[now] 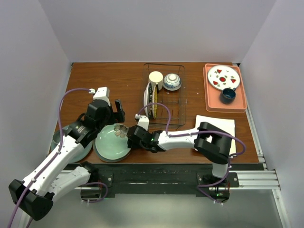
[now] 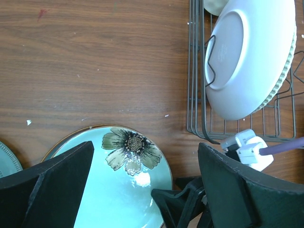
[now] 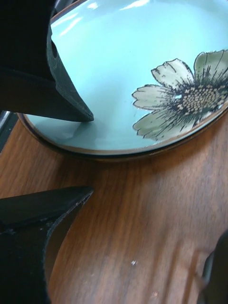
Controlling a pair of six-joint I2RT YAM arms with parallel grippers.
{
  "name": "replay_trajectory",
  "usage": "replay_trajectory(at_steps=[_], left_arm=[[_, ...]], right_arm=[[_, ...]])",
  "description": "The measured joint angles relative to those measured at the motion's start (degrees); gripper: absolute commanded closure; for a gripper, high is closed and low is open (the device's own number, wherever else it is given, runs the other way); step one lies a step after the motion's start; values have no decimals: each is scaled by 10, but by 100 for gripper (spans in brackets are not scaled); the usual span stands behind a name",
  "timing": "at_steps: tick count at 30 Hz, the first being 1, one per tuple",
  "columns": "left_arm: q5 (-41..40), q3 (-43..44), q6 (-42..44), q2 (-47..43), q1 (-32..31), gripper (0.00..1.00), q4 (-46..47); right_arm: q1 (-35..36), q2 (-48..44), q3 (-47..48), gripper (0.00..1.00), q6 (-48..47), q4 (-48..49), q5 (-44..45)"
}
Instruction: Load the mixed dishes into the dish rack
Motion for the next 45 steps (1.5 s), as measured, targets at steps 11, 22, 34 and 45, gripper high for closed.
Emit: replay_trajectory(at_steps=[11, 22, 34, 45], left_arm=[[0, -1, 0, -4, 0, 4, -2], [0, -10, 0, -7, 0, 4, -9], [0, -39, -21, -19, 0, 3, -21], [12, -78, -41, -44, 0, 3, -25]], right_arm=[[2, -43, -38, 82, 22, 7, 15], [0, -52, -44, 100, 37, 10, 20], [2, -115, -46, 100, 30, -50, 34], [1, -239, -125, 100, 22, -32, 21]])
